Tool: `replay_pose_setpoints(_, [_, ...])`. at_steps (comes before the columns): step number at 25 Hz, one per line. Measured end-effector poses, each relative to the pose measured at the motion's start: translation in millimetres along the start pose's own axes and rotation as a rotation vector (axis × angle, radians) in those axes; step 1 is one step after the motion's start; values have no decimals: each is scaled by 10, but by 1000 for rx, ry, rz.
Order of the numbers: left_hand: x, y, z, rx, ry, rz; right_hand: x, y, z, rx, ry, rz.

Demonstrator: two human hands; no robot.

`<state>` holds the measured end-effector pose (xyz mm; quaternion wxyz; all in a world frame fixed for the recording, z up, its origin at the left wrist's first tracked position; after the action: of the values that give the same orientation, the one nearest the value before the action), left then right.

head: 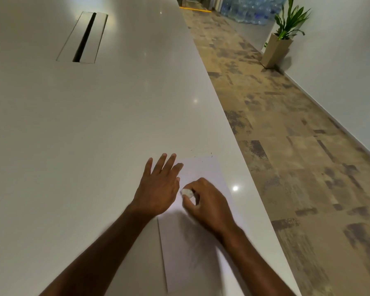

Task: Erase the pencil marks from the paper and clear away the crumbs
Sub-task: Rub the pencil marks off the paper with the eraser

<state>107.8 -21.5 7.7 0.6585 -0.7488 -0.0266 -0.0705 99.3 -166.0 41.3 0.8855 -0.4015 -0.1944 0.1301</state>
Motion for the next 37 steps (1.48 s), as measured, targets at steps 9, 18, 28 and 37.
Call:
replay_pose_setpoints(9, [11, 42, 19, -38, 10, 7, -10, 64, 93, -23, 8, 68])
replay_pose_setpoints(18, [18, 41, 10, -79, 6, 21, 21, 49, 87, -62, 56, 86])
replay_pose_setpoints(28, [23, 36, 12, -82, 8, 5, 256, -94, -109, -106, 94, -4])
replay_pose_setpoints(37, [21, 38, -5, -26, 25, 23, 22, 75, 88, -76, 35, 67])
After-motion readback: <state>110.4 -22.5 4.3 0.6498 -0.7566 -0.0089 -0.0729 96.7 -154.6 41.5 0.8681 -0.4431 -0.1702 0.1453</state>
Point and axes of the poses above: each hand's wrist, its own x-axis towards the middle knuckle, its own y-axis out of the palm, z = x × y, the point moved 8 cm from there along x, towards the middle knuckle, and after that the axes turned 7 degrees about -z, right-handed, at the moved point
